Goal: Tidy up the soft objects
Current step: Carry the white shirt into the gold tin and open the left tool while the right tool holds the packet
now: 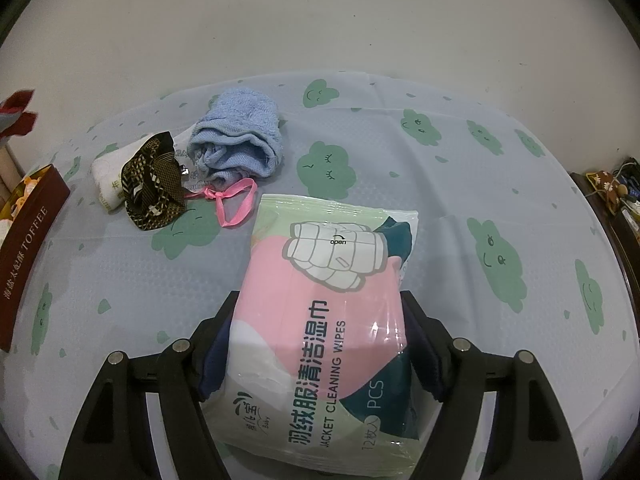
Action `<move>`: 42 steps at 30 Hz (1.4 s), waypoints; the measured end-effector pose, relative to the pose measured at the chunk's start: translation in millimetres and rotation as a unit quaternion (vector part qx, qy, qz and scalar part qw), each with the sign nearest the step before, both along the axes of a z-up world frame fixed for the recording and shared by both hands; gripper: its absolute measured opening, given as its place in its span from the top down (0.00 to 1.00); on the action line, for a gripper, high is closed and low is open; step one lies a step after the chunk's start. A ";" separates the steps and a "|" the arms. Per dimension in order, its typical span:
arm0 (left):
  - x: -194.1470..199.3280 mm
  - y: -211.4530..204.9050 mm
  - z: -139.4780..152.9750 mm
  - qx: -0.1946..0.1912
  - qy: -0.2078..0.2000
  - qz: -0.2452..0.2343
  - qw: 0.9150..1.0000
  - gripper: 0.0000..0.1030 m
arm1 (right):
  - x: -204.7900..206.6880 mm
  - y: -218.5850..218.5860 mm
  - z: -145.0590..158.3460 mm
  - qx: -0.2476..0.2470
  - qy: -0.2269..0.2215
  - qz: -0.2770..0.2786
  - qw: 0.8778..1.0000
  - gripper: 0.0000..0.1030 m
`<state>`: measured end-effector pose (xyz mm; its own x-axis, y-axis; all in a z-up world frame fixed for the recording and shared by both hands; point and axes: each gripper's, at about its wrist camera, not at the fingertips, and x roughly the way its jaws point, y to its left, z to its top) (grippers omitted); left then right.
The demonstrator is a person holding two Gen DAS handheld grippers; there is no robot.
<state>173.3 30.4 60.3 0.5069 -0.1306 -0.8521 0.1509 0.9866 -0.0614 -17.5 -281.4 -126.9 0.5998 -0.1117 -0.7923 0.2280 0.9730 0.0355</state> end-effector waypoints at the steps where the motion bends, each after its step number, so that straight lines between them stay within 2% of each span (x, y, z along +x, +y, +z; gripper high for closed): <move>1: 0.9 10.6 -1.7 0.009 0.001 0.007 1.000 0.89 | -0.1 0.4 0.1 0.000 0.000 0.000 1.000 0.29; 7: 2.7 56.9 -22.3 0.033 0.012 0.046 0.998 0.89 | 0.0 0.0 0.3 0.000 0.000 0.000 1.000 0.29; 10: 4.6 73.0 -37.9 0.058 0.018 0.062 0.996 0.89 | -0.2 0.1 0.4 0.000 0.000 0.000 1.000 0.29; 22: 9.4 98.3 -76.1 0.081 0.043 0.091 0.992 0.85 | -0.1 0.1 0.2 0.000 0.000 0.000 1.000 0.29; 24: 10.2 97.2 -79.6 0.089 0.046 0.091 0.991 0.80 | -0.1 0.1 0.2 0.000 0.000 0.000 1.000 0.29; 27: 11.0 96.9 -82.4 0.086 0.053 0.088 0.991 0.73 | -0.1 0.2 0.1 0.000 0.000 0.000 1.000 0.29; 29: 10.9 99.0 -82.4 0.077 0.056 0.091 0.991 0.60 | -0.1 0.2 0.1 0.000 0.000 0.000 1.000 0.29; 35: -0.8 107.5 -65.3 0.052 0.030 0.109 0.992 0.60 | -0.1 0.3 0.0 0.000 0.000 0.000 1.000 0.29; 42: -37.1 117.0 -47.9 0.060 -0.018 0.099 0.993 0.59 | -0.1 0.3 0.1 0.000 0.000 0.001 1.000 0.29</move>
